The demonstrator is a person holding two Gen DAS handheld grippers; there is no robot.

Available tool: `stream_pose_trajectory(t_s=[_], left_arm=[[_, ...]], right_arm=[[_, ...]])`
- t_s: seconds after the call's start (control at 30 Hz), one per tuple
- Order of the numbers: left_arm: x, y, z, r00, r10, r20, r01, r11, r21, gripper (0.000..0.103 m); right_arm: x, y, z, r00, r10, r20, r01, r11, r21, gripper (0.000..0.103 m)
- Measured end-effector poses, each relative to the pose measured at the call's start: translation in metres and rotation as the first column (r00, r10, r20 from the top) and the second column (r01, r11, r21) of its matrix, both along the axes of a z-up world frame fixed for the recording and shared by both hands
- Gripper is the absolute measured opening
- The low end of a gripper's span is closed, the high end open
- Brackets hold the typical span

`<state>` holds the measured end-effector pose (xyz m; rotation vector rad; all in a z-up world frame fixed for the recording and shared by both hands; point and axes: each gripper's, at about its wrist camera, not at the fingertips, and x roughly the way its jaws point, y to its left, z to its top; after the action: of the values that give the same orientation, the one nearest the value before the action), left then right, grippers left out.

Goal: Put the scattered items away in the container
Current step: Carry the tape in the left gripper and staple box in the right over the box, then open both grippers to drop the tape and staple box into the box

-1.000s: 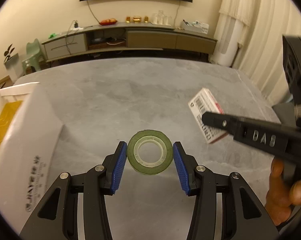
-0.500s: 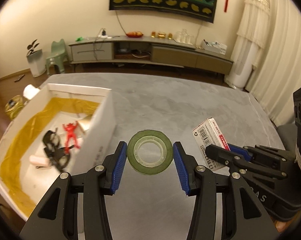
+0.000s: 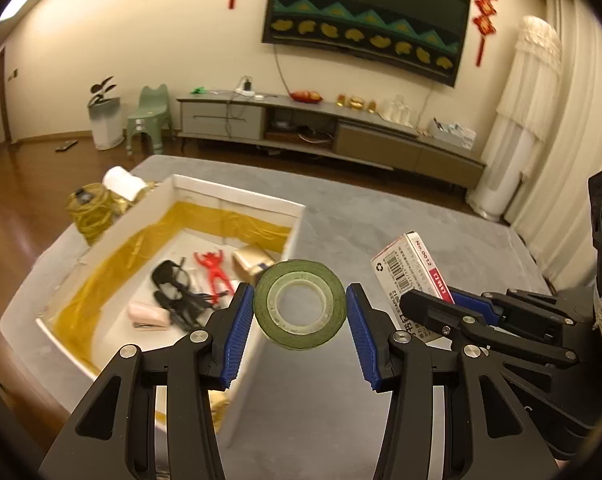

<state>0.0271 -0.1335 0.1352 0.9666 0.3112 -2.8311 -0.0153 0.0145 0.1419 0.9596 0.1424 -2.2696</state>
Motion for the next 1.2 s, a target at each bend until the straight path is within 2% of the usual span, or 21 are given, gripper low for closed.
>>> stream_pose_trajectory(t_s=[0.4,0.57,0.97,1.0,1.03,1.07,1.13,1.2], left_arm=[[0.022,-0.1,-0.009,0.988,0.148,0.039,-0.152,0.984,0.096,0.05],[0.019,-0.13,-0.016,0.984,0.166,0.059,-0.172,0.977,0.127,0.05],[-0.023,-0.144,-0.045,0.976,0.142,0.165,-0.164,0.978,0.127,0.05],[-0.026,-0.146,-0.048,0.972,0.146,0.186,-0.171,0.977,0.126,0.05],[-0.03,-0.147,-0.052,0.967,0.15,0.207,-0.178,0.976,0.124,0.051],[-0.033,-0.149,-0.056,0.962,0.154,0.227,-0.185,0.975,0.122,0.051],[-0.038,-0.152,-0.063,0.95,0.16,0.268,-0.197,0.973,0.119,0.056],[-0.039,-0.154,-0.067,0.95,0.152,0.274,-0.19,0.974,0.121,0.06]], right_arm=[[0.005,-0.062,0.013,0.996,0.086,-0.023,-0.085,0.996,0.034,0.016],[-0.006,-0.086,0.011,0.994,0.109,0.005,-0.109,0.994,0.032,0.016],[-0.042,-0.15,-0.019,0.988,0.138,0.064,-0.143,0.986,0.08,0.017],[-0.046,-0.152,-0.023,0.988,0.137,0.071,-0.143,0.986,0.089,0.019],[-0.05,-0.155,-0.028,0.988,0.134,0.08,-0.142,0.985,0.098,0.028],[-0.055,-0.156,-0.033,0.987,0.129,0.093,-0.139,0.985,0.102,0.032],[-0.059,-0.154,-0.04,0.986,0.128,0.111,-0.14,0.985,0.102,0.033],[-0.06,-0.151,-0.043,0.985,0.131,0.115,-0.143,0.984,0.109,0.034]])
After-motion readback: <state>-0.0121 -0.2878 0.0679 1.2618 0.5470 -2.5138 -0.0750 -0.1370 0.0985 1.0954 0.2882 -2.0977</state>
